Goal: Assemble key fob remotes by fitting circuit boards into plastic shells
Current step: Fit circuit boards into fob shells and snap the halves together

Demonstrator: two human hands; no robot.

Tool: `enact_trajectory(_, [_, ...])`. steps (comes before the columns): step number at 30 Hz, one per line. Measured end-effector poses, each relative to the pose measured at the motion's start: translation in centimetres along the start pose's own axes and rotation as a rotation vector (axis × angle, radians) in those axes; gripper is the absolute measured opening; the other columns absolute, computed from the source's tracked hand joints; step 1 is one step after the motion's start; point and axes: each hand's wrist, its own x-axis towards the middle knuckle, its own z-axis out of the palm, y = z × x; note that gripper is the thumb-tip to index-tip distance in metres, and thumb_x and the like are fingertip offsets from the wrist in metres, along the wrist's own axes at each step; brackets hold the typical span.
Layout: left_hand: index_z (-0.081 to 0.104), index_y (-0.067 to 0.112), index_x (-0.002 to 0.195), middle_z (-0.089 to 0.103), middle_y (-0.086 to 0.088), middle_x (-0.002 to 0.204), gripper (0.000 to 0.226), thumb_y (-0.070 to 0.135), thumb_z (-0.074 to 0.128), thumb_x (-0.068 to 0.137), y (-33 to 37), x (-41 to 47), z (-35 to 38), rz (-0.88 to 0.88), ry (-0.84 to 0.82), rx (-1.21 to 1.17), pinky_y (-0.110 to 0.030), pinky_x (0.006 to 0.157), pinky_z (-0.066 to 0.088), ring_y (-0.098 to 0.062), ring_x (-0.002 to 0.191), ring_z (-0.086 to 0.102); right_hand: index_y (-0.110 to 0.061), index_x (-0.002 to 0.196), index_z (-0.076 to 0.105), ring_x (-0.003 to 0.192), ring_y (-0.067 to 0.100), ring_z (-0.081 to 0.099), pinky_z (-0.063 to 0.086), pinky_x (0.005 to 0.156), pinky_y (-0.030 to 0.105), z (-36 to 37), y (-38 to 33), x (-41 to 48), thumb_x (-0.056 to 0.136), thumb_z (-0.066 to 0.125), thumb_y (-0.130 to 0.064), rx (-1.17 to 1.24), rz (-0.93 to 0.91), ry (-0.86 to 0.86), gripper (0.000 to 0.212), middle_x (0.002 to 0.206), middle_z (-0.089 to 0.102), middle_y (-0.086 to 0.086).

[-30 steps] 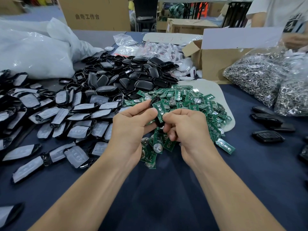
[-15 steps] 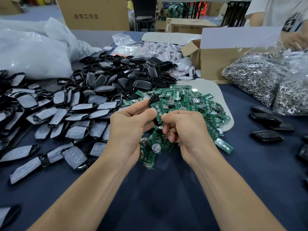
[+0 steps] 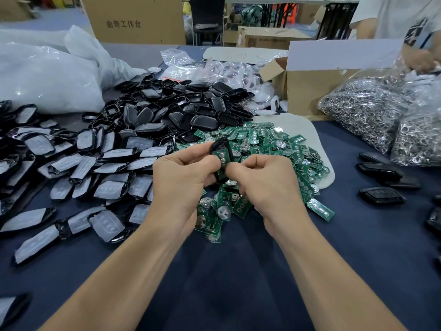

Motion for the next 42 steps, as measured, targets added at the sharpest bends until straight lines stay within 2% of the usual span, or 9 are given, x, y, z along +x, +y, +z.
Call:
enact_trajectory(6, [0.077,0.003,0.107,0.079,-0.017,0.105,0.024,-0.005,0.068,0.087,0.2,0.1,-0.2,-0.081,-0.11,-0.036,-0.034,0.073,0.063,-0.026,0.089,0.073,-0.022,0.075,0.075,0.051,0.017,0.069,0.048,0.054,0.031,0.2,-0.3,-0.2,0.074,0.075,-0.018,0.201,-0.062,-0.039,0.004,0.065,0.073,-0.001])
enact_trajectory(11, [0.084,0.026,0.082,0.081,0.0,0.081,0.025,0.002,0.078,0.084,1.0,0.6,-1.2,0.18,-0.182,0.341,-0.021,0.063,0.06,-0.014,0.074,0.077,-0.031,0.074,0.077,0.056,0.001,0.067,0.049,0.052,0.014,0.1,0.0,-0.6,0.075,0.077,-0.019,0.01,-0.23,0.058,0.012,0.063,0.072,-0.016])
enact_trajectory(16, [0.08,0.008,0.086,0.08,-0.011,0.085,0.01,0.0,0.075,0.089,1.8,0.6,-1.6,-0.008,-0.159,0.101,-0.02,0.063,0.059,-0.021,0.073,0.077,-0.03,0.08,0.076,0.061,0.012,0.07,0.06,0.063,0.034,0.2,-0.1,-0.9,0.078,0.081,-0.016,0.064,-0.218,-0.006,0.015,0.068,0.074,-0.01])
enact_trajectory(21, [0.079,0.035,0.077,0.074,0.012,0.065,0.012,0.024,0.083,0.077,2.6,1.2,-3.6,0.368,-0.217,0.75,-0.022,0.055,0.056,-0.003,0.056,0.067,-0.03,0.079,0.077,0.065,0.006,0.069,0.057,0.063,0.024,0.1,0.0,-0.9,0.078,0.08,-0.011,0.006,-0.291,0.096,0.02,0.072,0.074,-0.012])
enact_trajectory(25, [0.076,0.035,0.082,0.069,0.012,0.061,0.01,0.041,0.071,0.076,2.1,0.3,-3.2,0.47,-0.338,1.04,-0.035,0.059,0.056,-0.01,0.059,0.065,-0.032,0.085,0.081,0.07,0.009,0.072,0.061,0.067,0.029,0.2,-0.3,-1.1,0.079,0.079,-0.006,-0.036,-0.373,0.036,0.026,0.076,0.076,-0.012])
enact_trajectory(28, [0.078,0.035,0.081,0.071,0.011,0.062,0.005,0.032,0.079,0.084,2.4,1.0,-3.3,0.393,-0.253,0.865,-0.04,0.058,0.055,-0.015,0.057,0.066,-0.034,0.093,0.081,0.074,0.004,0.071,0.061,0.075,0.028,0.6,-0.2,-1.3,0.085,0.079,-0.013,-0.028,-0.341,0.104,0.023,0.078,0.075,-0.016])
enact_trajectory(33, [0.076,0.009,0.085,0.076,-0.002,0.068,0.01,-0.001,0.079,0.086,4.1,4.4,-6.5,0.071,0.212,-0.003,-0.028,0.057,0.061,-0.022,0.064,0.075,-0.024,0.101,0.076,0.088,-0.009,0.061,0.042,0.084,0.002,3.3,-0.9,-3.0,0.088,0.067,-0.008,-0.302,-0.663,0.188,0.023,0.091,0.067,-0.021])
enact_trajectory(39, [0.06,-0.004,0.113,0.07,-0.02,0.083,0.03,-0.005,0.074,0.087,4.7,6.2,-8.9,0.032,0.361,-0.179,-0.027,0.052,0.058,-0.022,0.052,0.07,-0.015,0.124,0.069,0.122,0.023,0.049,0.037,0.105,0.029,8.2,-2.4,-2.2,0.079,0.063,0.001,-0.616,-0.624,-0.256,0.048,0.125,0.066,0.0])
enact_trajectory(42, [0.063,0.002,0.097,0.07,-0.022,0.086,0.013,-0.004,0.071,0.089,4.6,6.7,-9.5,0.006,0.362,-0.193,-0.025,0.052,0.057,-0.022,0.052,0.069,-0.019,0.119,0.068,0.122,0.025,0.046,0.037,0.102,0.036,9.1,-3.1,-0.9,0.072,0.063,0.0,-0.8,-0.679,-0.288,0.051,0.123,0.061,-0.003])
